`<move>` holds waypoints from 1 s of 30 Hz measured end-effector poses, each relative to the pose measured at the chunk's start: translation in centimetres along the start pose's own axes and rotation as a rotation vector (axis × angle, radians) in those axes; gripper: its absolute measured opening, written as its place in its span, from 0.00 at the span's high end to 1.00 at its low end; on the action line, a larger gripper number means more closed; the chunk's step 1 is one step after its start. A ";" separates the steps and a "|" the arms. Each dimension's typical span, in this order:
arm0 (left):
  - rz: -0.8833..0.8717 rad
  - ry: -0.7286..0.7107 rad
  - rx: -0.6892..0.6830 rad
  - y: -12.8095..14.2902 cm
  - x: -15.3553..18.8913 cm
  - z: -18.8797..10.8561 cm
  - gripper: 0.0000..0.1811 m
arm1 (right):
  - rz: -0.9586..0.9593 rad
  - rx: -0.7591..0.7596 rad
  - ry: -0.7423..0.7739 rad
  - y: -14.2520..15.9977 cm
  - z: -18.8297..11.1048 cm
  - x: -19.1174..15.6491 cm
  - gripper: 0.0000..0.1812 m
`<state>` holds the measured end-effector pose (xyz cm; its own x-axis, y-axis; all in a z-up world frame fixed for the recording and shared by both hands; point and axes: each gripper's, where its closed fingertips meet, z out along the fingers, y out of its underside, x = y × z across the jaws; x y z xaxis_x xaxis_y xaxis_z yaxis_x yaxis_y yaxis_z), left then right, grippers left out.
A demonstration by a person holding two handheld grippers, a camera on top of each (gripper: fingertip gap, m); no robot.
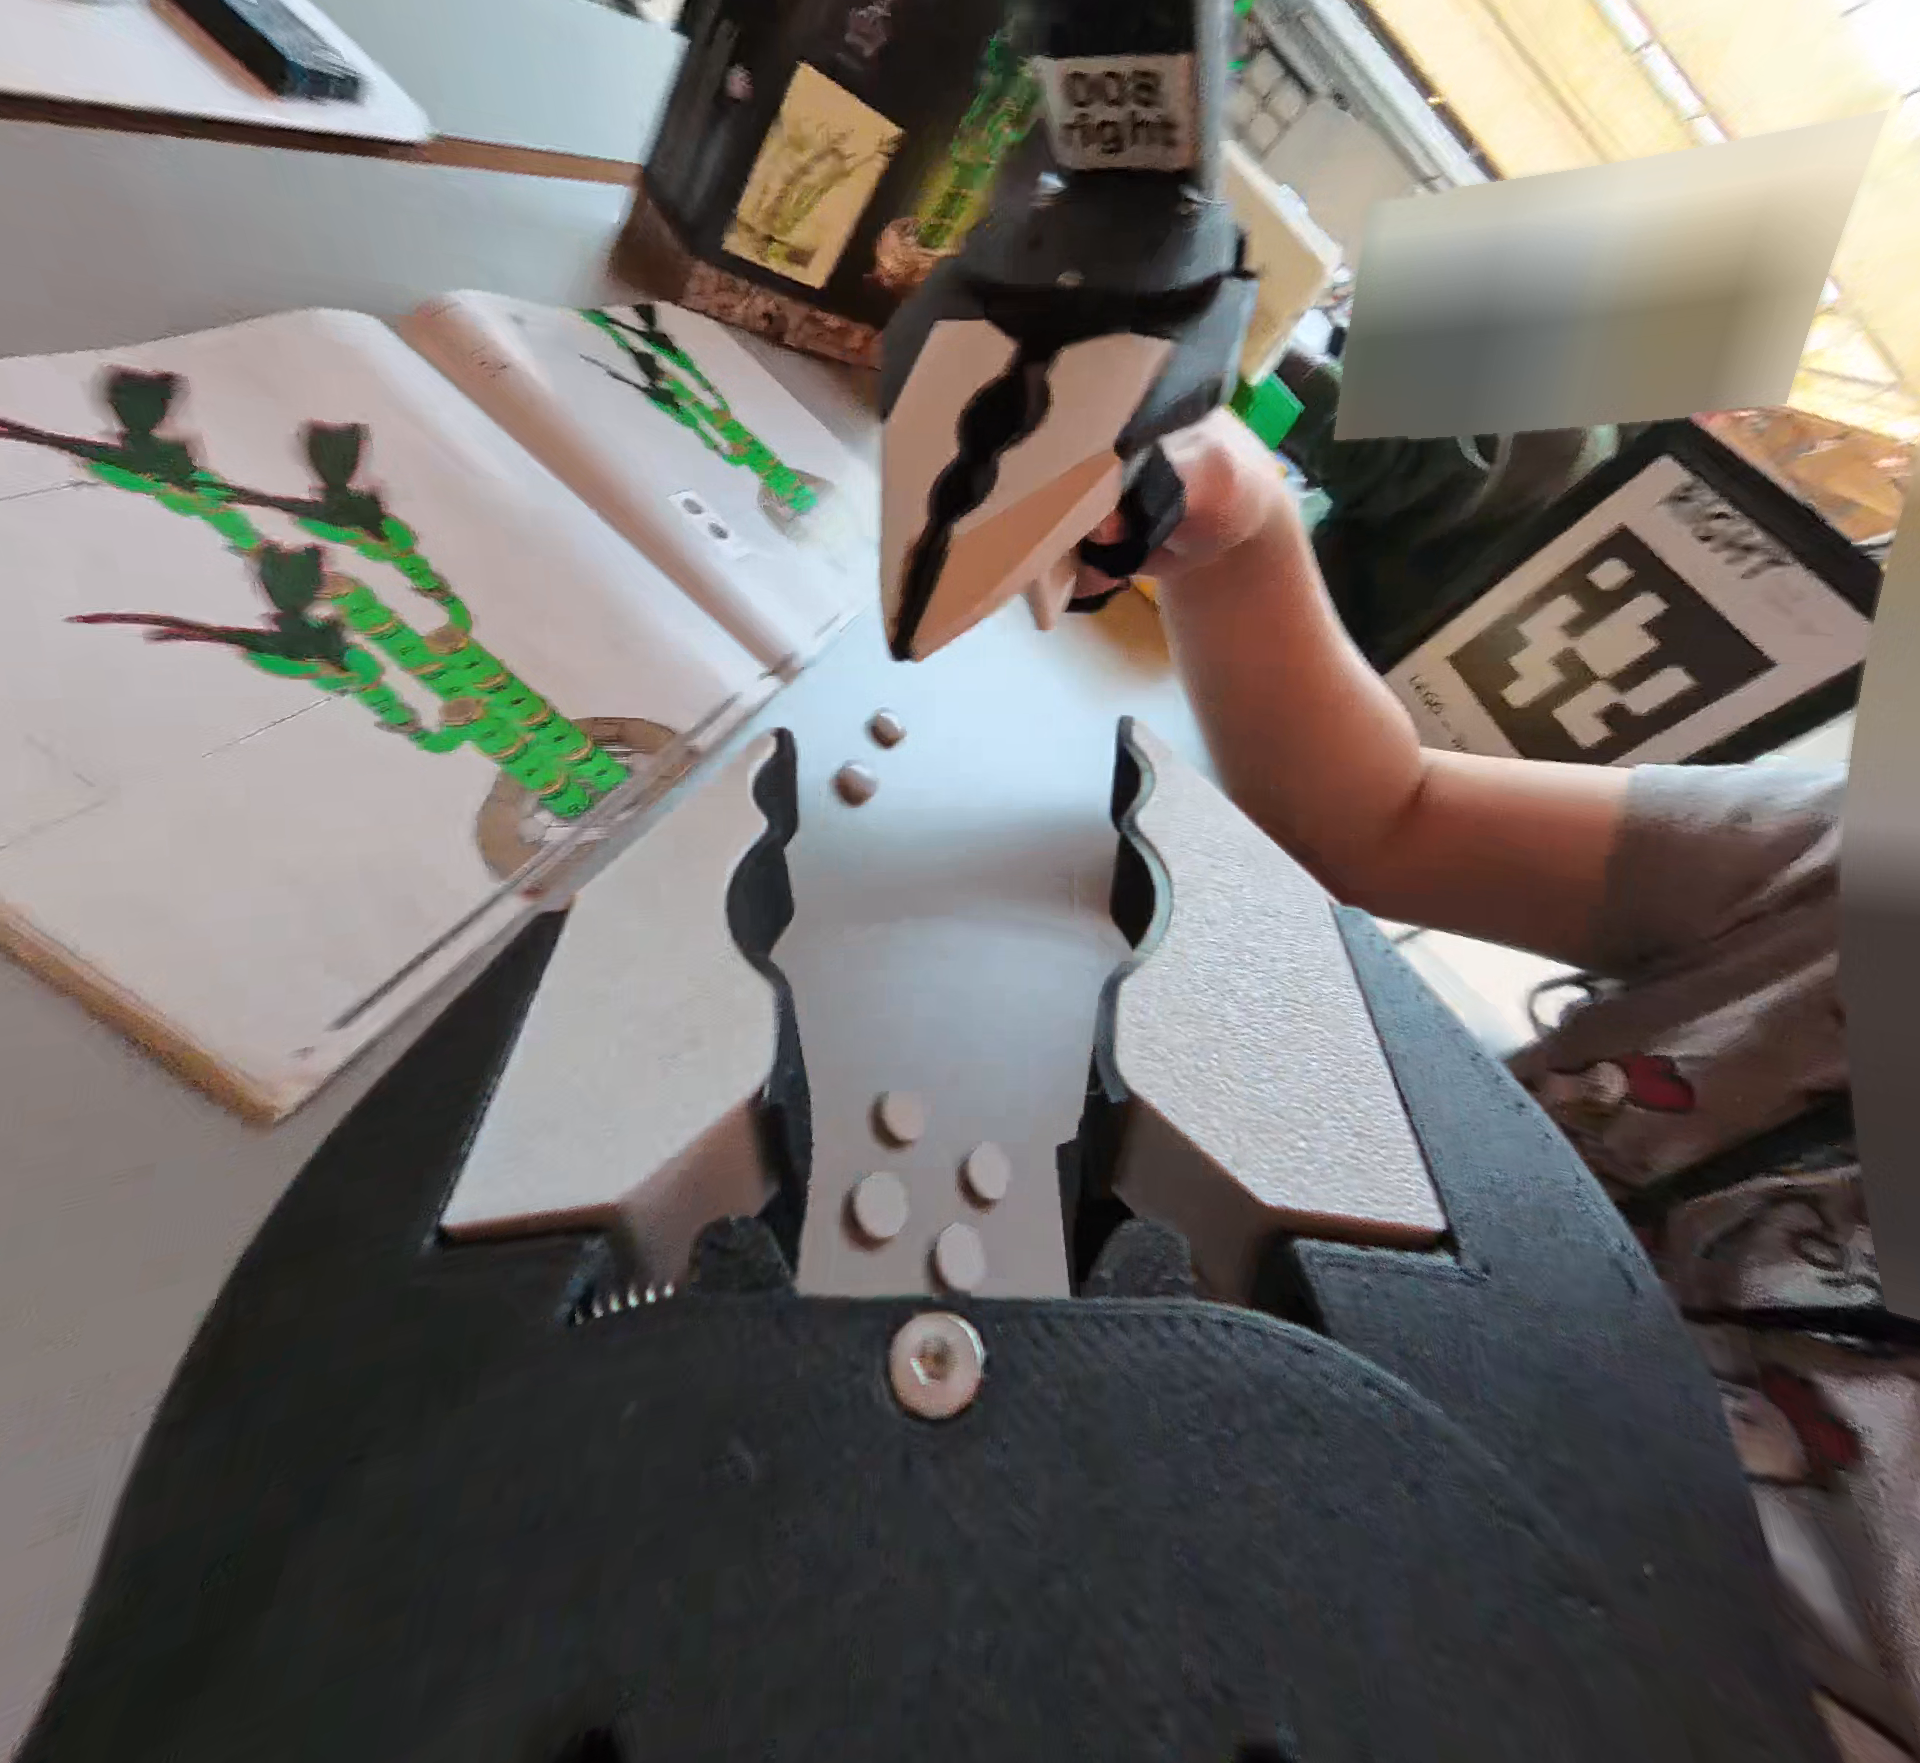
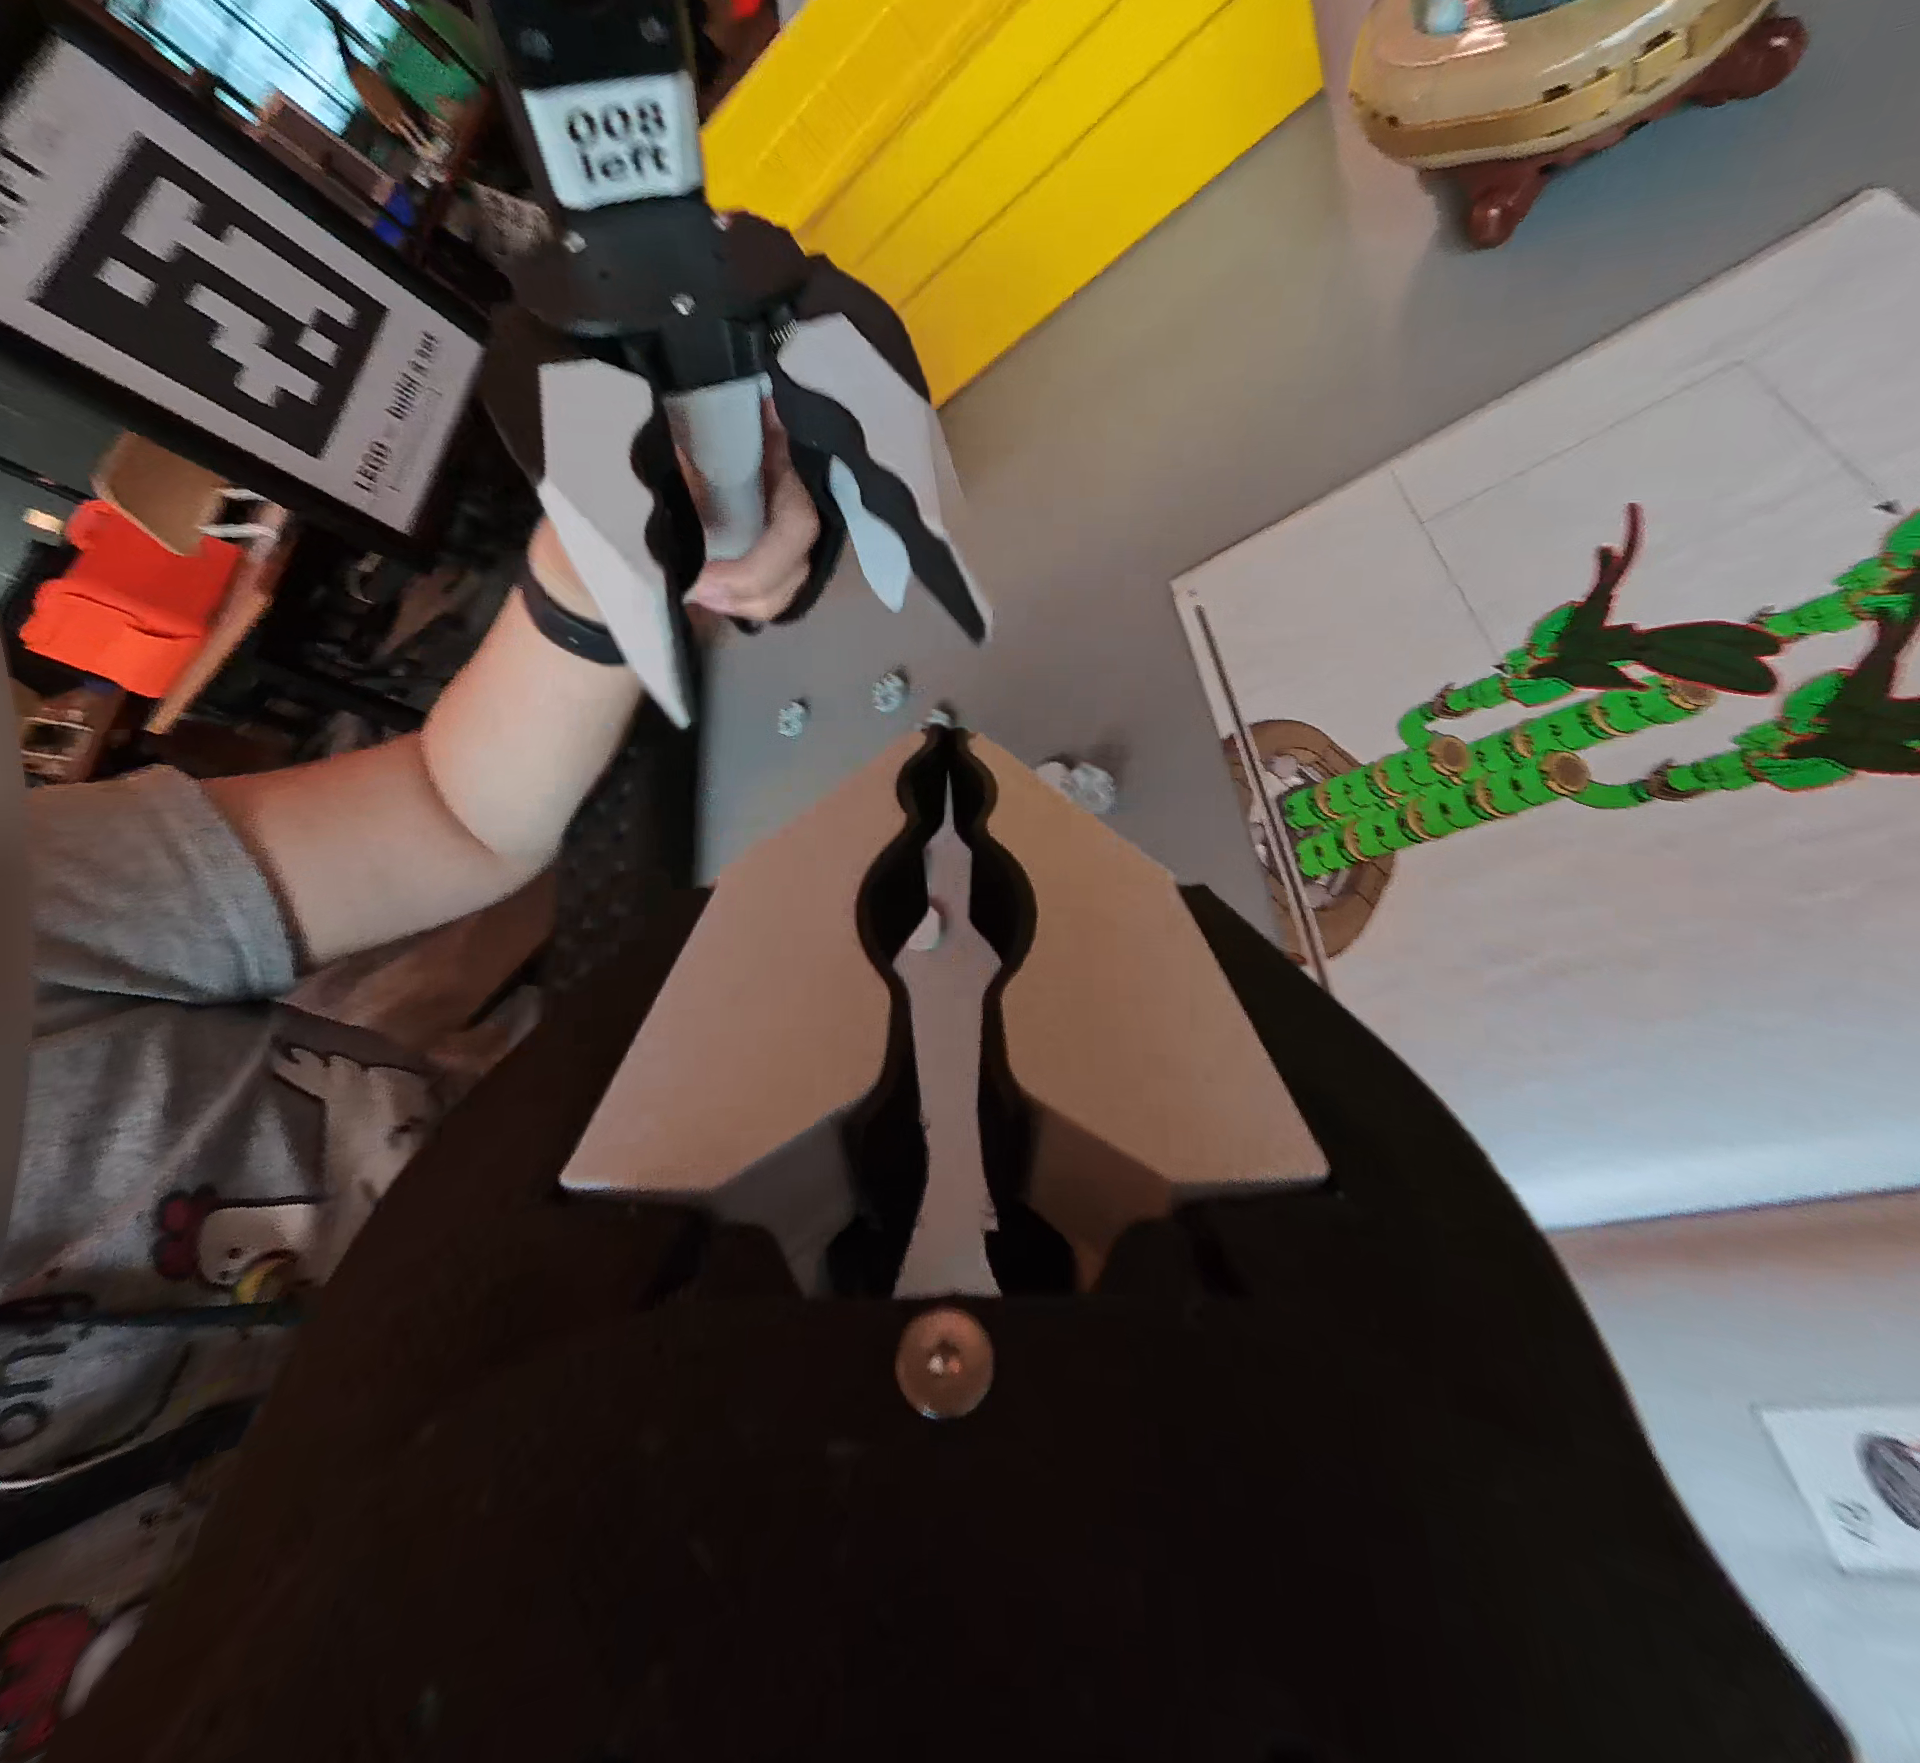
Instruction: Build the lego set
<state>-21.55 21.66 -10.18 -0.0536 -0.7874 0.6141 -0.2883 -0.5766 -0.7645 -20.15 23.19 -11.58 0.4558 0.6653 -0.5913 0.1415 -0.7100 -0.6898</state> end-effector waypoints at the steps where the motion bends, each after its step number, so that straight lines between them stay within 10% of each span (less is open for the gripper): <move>1: 0.018 -0.042 0.010 -0.2 -0.7 -0.4 0.68 | -0.035 -0.010 0.029 0.2 0.1 0.3 1.00; 4: 0.062 -0.109 0.030 -0.5 -1.9 -1.2 0.70 | -0.144 -0.055 0.110 1.0 1.4 1.4 0.97; 11: 0.491 -0.568 -0.474 6.1 -8.3 -2.8 0.79 | -0.307 -0.141 0.333 1.7 1.0 4.0 0.95; 30: 0.445 -0.360 -0.552 9.2 -7.8 -0.6 0.97 | -0.323 -0.183 0.332 2.2 1.0 3.7 0.95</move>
<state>-24.37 22.60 -21.93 0.0104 -0.9949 0.1005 -0.7498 -0.0742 -0.6575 -19.01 24.28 -15.70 0.6142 0.7697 -0.1742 0.4598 -0.5284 -0.7137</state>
